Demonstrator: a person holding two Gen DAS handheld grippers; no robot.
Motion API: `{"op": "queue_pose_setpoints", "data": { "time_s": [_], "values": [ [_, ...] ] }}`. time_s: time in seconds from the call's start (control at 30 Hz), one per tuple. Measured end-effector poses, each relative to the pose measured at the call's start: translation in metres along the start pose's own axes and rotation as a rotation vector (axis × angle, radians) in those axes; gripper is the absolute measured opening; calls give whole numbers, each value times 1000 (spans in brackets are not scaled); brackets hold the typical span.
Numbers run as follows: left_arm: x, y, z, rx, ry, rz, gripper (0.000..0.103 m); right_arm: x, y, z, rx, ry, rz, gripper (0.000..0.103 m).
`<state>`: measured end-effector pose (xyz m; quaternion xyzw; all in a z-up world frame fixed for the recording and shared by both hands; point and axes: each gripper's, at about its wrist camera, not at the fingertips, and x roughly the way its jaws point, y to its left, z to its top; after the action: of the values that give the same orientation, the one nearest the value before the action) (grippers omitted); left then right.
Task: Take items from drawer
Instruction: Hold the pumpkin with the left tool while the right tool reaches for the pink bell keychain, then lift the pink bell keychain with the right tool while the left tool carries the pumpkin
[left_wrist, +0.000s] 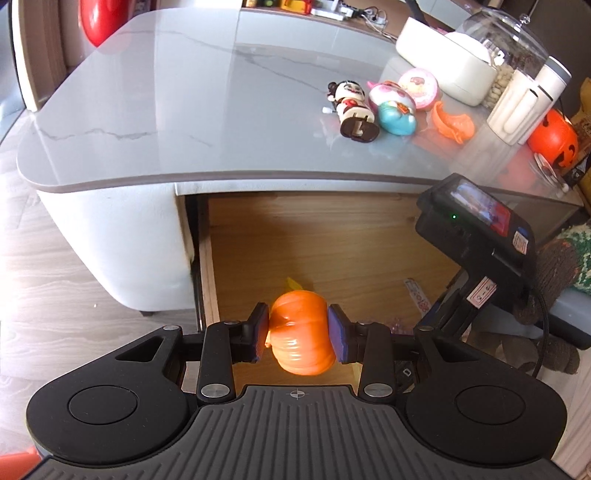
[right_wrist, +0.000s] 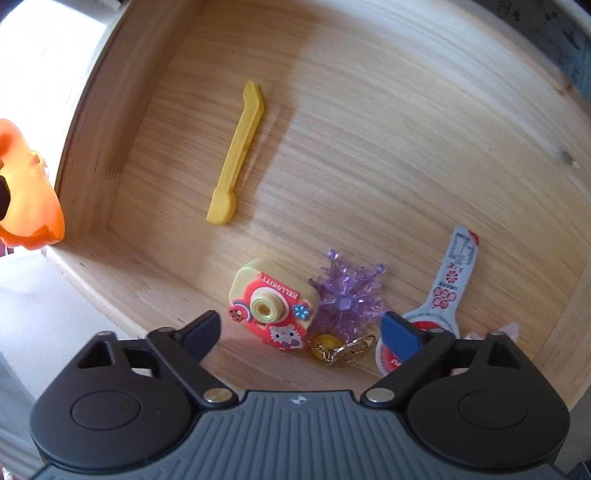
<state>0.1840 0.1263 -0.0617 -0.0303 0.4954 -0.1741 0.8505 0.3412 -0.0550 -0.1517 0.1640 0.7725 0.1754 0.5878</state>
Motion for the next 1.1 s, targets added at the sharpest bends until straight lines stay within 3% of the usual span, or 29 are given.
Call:
{"op": "queue_pose_setpoints", "data": {
  "time_s": [0.03, 0.1, 0.13, 0.23, 0.4, 0.5, 0.57, 0.63, 0.73, 0.83, 0.9, 0.93, 0.97, 1.1],
  "values": [
    [1, -1, 0, 4, 4, 1, 39, -1, -1, 0, -2, -1, 11, 84],
    [1, -1, 1, 6, 2, -4, 39, -2, -1, -1, -10, -8, 27, 65],
    [1, -1, 1, 5, 0, -7, 39, -2, -1, -2, -12, -8, 23, 46],
    [2, -3, 2, 9, -1, -8, 39, -9, 1, -8, -27, -63, 8, 38],
    [1, -5, 2, 18, -1, -15, 39, -44, 13, -31, -110, -313, -221, 36],
    [0, -5, 2, 18, -5, -17, 39, -59, 10, -40, -114, -343, -197, 43],
    [0, -6, 2, 20, -7, -19, 39, -64, 2, -37, -92, -340, -163, 67],
    [2, -7, 3, 21, -6, -22, 39, -62, 8, -33, -161, -333, -175, 78],
    [5, -5, 3, 12, 7, -34, 39, -40, 28, -25, -307, -294, -271, 78],
    [11, 1, 1, -13, 36, -58, 39, -25, 34, -14, -369, -249, -289, 78],
    [12, 2, -1, -9, 48, -57, 39, -18, 34, -7, -373, -223, -283, 70],
    [12, 2, -1, -3, 49, -63, 39, -14, 33, -2, -360, -208, -280, 53],
    [12, 2, -2, 0, 49, -71, 39, -13, 31, 1, -337, -191, -278, 46],
    [14, -3, -1, 25, 44, -89, 39, -38, 26, -15, -291, -271, -270, 46]
  ]
}}
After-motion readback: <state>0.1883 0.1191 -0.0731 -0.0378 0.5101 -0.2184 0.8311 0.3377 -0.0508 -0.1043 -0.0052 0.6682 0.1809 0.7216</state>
